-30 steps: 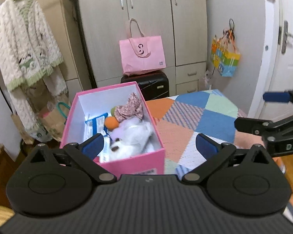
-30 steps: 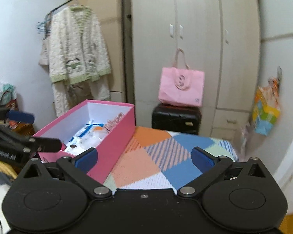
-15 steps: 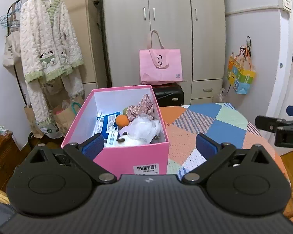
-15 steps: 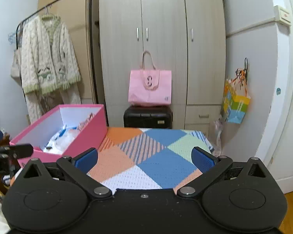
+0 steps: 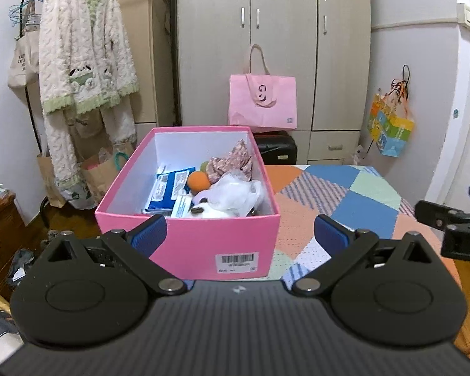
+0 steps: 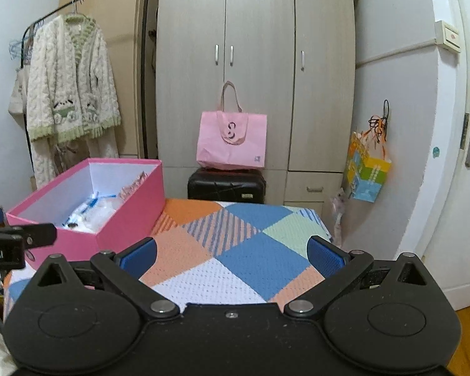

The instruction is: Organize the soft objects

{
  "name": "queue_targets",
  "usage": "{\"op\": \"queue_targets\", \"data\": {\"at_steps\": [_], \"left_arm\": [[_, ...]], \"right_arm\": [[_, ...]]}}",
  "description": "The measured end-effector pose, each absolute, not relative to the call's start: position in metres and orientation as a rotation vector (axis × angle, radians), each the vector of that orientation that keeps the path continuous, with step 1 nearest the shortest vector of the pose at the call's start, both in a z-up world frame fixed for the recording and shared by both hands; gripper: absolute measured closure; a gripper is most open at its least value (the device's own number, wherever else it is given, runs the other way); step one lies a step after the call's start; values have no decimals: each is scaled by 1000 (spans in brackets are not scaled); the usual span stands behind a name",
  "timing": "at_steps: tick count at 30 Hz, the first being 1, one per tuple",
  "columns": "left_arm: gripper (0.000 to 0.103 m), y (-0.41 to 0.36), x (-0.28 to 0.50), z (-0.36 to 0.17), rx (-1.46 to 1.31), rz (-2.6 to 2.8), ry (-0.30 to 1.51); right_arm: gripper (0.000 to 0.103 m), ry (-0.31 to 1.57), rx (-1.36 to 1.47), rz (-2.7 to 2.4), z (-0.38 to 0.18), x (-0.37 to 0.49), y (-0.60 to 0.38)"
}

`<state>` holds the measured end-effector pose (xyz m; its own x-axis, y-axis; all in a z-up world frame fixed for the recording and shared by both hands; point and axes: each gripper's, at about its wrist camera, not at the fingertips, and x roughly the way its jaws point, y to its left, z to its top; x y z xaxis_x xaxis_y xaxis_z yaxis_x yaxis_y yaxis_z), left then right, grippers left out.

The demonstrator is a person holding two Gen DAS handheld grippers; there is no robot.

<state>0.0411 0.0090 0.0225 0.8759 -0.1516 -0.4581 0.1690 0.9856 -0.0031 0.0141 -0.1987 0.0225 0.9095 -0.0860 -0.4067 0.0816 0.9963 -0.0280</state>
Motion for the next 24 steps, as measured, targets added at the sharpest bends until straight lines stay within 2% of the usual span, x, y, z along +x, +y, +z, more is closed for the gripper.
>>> {"op": "queue_targets", "data": {"at_steps": [18,24], "left_arm": [[1,14,37,10,14,-145,451],[1,5,30,6,97,-130,402]], "right_arm": [[0,471,-16,-118,13,13,-198],[0,453,-61,-181,13,15,-194]]}}
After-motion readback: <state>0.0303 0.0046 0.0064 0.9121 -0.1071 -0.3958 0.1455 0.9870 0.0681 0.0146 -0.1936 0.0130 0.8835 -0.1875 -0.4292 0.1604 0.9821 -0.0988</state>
